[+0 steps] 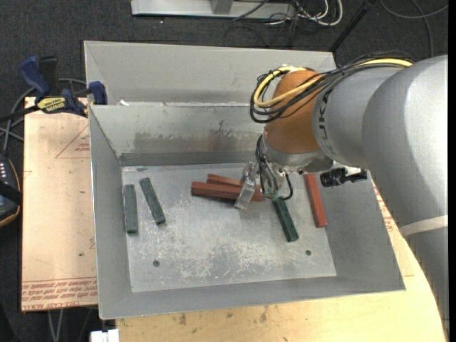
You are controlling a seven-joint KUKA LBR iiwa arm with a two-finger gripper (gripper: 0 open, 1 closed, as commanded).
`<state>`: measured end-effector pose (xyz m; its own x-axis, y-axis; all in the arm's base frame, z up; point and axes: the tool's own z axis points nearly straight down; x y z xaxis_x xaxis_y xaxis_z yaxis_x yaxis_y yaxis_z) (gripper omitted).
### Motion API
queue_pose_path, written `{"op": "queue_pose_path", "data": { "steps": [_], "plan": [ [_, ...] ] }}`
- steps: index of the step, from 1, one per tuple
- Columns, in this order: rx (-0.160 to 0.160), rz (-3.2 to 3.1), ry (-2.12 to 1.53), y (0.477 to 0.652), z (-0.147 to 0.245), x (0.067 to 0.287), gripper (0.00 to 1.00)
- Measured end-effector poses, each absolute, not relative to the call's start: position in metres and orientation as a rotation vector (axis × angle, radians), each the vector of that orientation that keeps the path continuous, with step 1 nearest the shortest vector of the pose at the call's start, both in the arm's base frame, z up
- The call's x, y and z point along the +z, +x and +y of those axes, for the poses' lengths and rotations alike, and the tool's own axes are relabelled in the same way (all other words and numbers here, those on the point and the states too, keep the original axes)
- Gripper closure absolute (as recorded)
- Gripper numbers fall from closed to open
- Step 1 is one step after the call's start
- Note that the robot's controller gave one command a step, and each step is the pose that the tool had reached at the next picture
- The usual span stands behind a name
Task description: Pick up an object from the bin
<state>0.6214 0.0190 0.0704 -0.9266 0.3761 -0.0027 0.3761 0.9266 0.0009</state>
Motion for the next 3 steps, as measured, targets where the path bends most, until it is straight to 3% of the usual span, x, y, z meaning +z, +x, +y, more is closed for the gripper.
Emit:
{"op": "queue_pose_path", "data": {
  "steps": [1, 2, 3],
  "plan": [
    [-0.003, 2.969, 1.037, 0.5507, -0.0301, 0.0797, 1.00],
    [-0.001, 2.968, 1.031, 0.5519, -0.0287, 0.0801, 0.00],
    [-0.001, 2.969, 1.031, 0.5518, -0.0286, 0.0799, 1.00]
  ]
}}
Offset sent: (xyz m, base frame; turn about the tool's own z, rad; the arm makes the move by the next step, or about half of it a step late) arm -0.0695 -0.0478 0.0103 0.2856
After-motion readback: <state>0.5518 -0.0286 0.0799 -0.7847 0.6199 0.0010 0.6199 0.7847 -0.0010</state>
